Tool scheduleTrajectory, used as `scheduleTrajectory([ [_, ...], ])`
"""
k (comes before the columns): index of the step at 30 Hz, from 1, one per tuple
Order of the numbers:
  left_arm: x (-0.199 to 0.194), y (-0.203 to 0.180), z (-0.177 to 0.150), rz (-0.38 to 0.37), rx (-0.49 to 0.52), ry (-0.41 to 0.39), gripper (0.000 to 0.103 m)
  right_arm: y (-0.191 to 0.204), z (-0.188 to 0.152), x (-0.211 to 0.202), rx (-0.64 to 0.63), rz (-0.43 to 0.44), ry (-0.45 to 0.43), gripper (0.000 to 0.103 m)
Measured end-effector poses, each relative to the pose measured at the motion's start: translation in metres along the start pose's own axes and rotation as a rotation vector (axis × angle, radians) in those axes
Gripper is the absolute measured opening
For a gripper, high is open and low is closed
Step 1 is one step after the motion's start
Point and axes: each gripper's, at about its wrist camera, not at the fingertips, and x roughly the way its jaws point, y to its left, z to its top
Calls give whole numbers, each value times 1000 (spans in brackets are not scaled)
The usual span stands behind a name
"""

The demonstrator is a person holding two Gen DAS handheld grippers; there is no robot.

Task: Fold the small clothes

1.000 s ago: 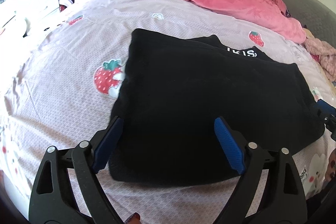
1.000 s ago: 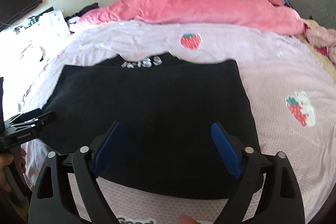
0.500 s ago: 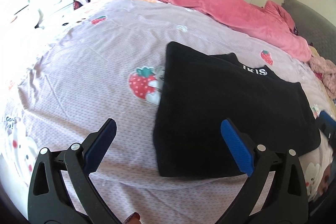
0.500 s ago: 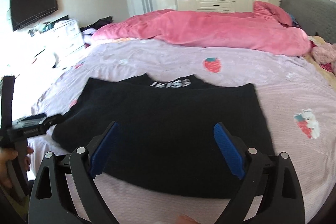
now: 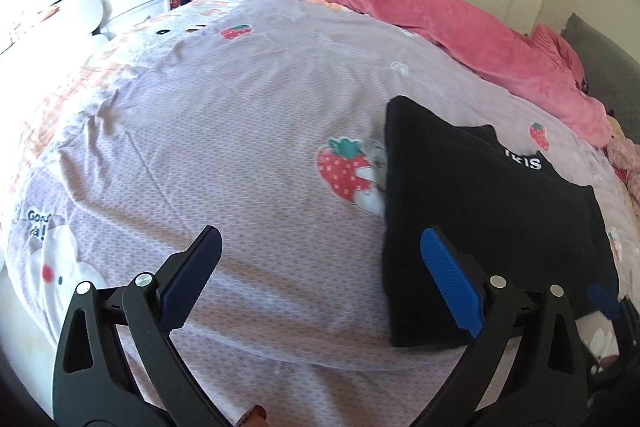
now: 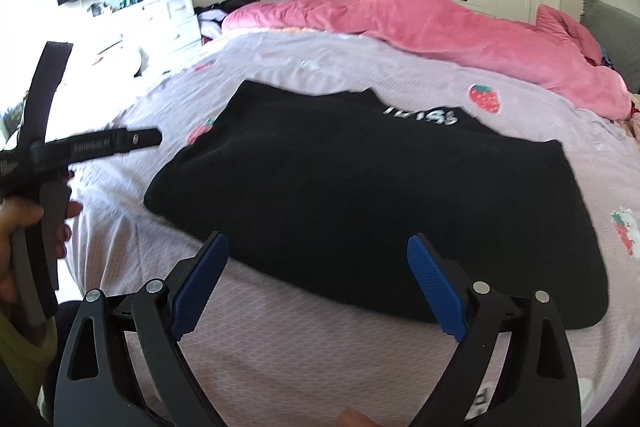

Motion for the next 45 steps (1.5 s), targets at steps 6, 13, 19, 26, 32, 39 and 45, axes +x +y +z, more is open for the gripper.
scheduleTrajectory([
  [6, 4, 18, 2, -2, -45, 7, 93, 27, 1, 14, -79, -46, 17, 90],
  [13, 9, 20, 3, -14, -52, 14, 93, 53, 1, 43, -185, -110, 70, 90],
  [19, 17, 18, 6, -30, -60, 26, 93, 77, -4, 57, -276, -158, 68, 90],
  [26, 25, 8, 12, -47, -57, 27, 93, 71, 9, 76, -236, -178, 81, 98],
  [32, 33, 3, 16, -48, -53, 33, 93, 76, 23, 90, -276, -212, 57, 98],
  [39, 40, -7, 26, -55, -42, 29, 93, 74, 27, 93, -285, -246, -5, 97],
  [45, 49, -18, 33, -96, -37, 48, 93, 66, 25, 83, -238, -216, -43, 54],
])
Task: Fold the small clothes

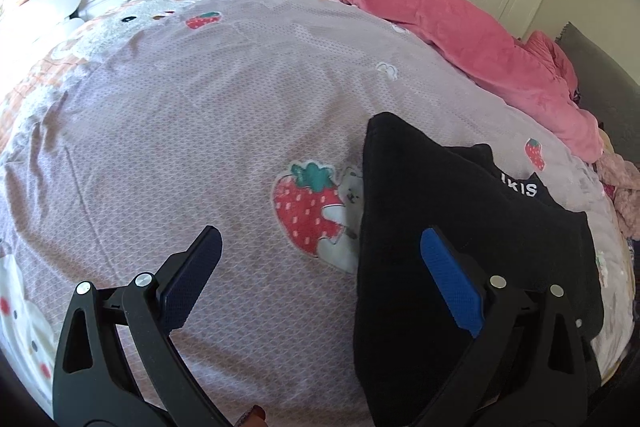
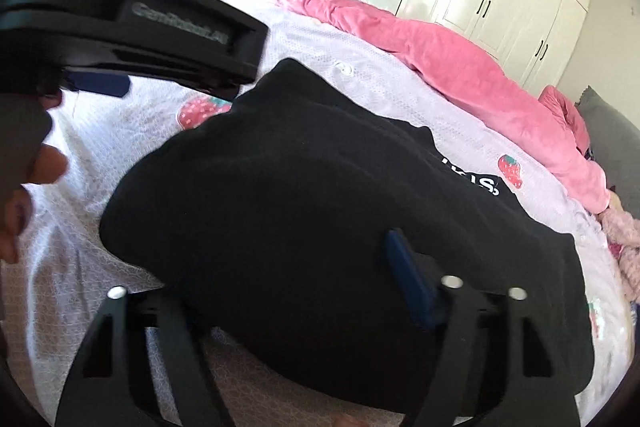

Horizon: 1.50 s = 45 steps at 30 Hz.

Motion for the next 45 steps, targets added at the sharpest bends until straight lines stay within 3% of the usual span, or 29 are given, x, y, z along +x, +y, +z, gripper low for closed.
scheduleTrajectory([
  [2, 4, -5, 2, -31, -4, 12, 93, -5, -2, -4, 21, 9, -16, 29],
  [7, 16, -15, 6, -119, -22, 73, 93, -23, -5, -13, 130, 73, -44, 15],
  [15, 43, -39, 1, -330, -80, 215, 93, -44, -10, -34, 252, 157, -105, 12],
  [16, 45, -44, 1, -347, -84, 222, 90, -47, -10, -36, 261, 159, -111, 12],
  [17, 44, -47, 0, -360, -83, 220, 74, -49, -10, -37, 265, 162, -112, 12],
  [19, 42, -58, 0, -399, -79, 216, 54, -52, -11, -42, 280, 167, -108, 12],
  [23, 29, -81, 3, -410, -38, 184, 37, -67, -13, -54, 319, 154, -133, 11],
  [35, -11, -190, 9, -476, 137, 129, 33, -145, -36, -95, 508, 88, -191, 11],
  [45, 0, -274, -8, -479, 233, 172, 33, -201, -72, -101, 691, 49, -148, 11],
])
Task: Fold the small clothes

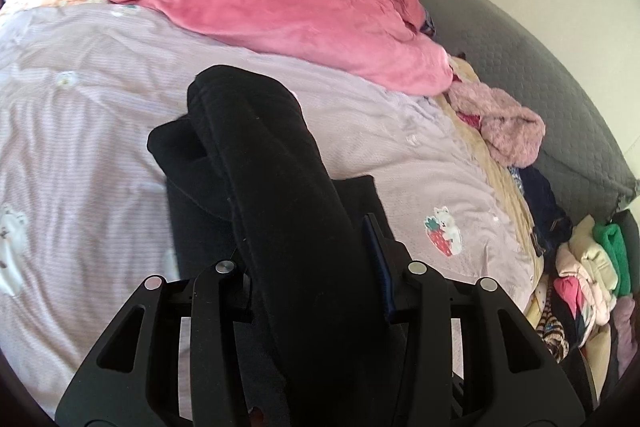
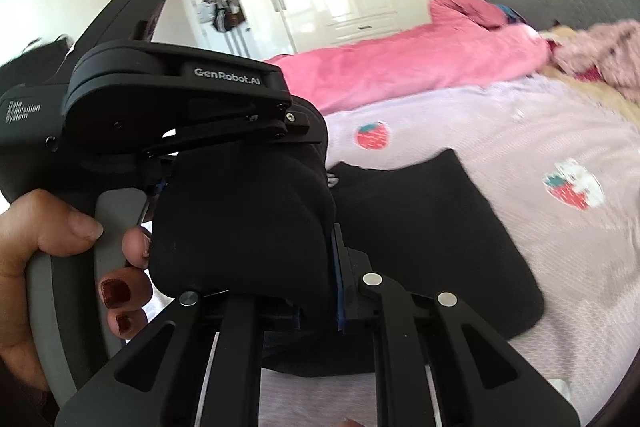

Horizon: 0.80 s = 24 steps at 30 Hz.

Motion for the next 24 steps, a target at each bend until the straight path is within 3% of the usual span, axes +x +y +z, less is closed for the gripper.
scheduleTrajectory([
  [4, 24, -19, -3, 20, 24, 42, 34, -22, -7, 7, 93, -18, 50, 11],
  [6, 33, -23, -5, 41, 15, 44, 45, -32, -12, 14, 134, -44, 86, 11],
  [7, 35, -23, -5, 47, 3, 39, 63, -36, -15, 17, 147, -67, 105, 12],
  [8, 33, -22, -5, 38, -12, 29, 67, -41, -18, 21, 168, -89, 129, 13],
  [11, 14, -17, -4, -1, -39, -33, 68, -67, -29, 26, 327, -79, 187, 20],
  [14, -6, -9, -2, 19, -39, -80, 68, -75, -32, 24, 402, -53, 198, 21],
  [19, -26, 12, -12, 95, -18, -83, 68, -84, -28, 12, 453, -40, 208, 33],
  [24, -31, 32, -31, 145, 2, -54, 68, -103, -15, -24, 493, -63, 140, 51],
])
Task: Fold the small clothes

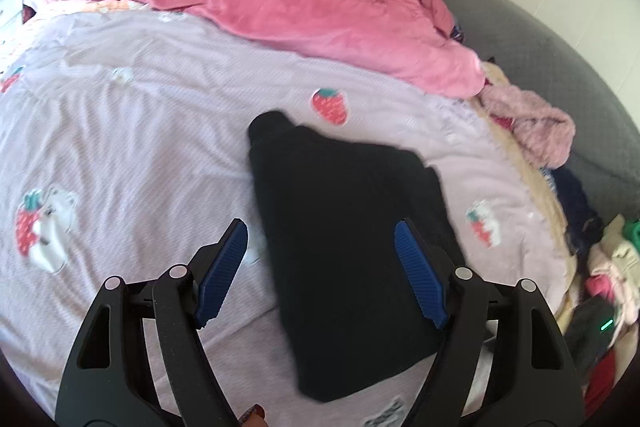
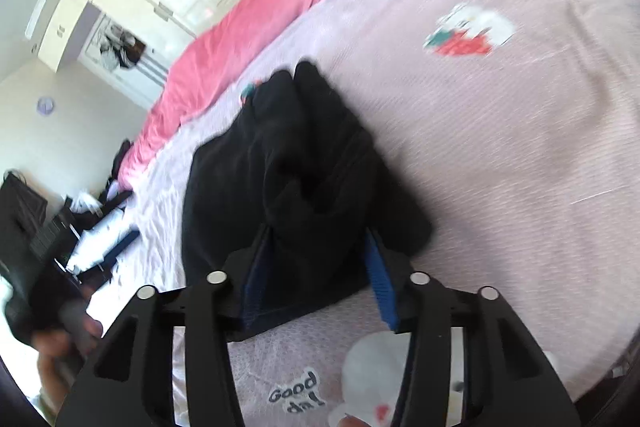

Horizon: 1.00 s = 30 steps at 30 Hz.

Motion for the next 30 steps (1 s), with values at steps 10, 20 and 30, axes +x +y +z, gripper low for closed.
scheduleTrajectory([
  [10, 8, 2, -33, 25, 63, 56, 69, 19, 65, 9, -202, -21, 88, 52],
  [20, 26, -21, -57, 37, 166, 107, 75, 32, 82, 103, -275, -49, 257, 48],
  [30, 32, -29, -62, 25, 179, 112, 78, 37, 79, 82, -287, 88, 170, 15],
])
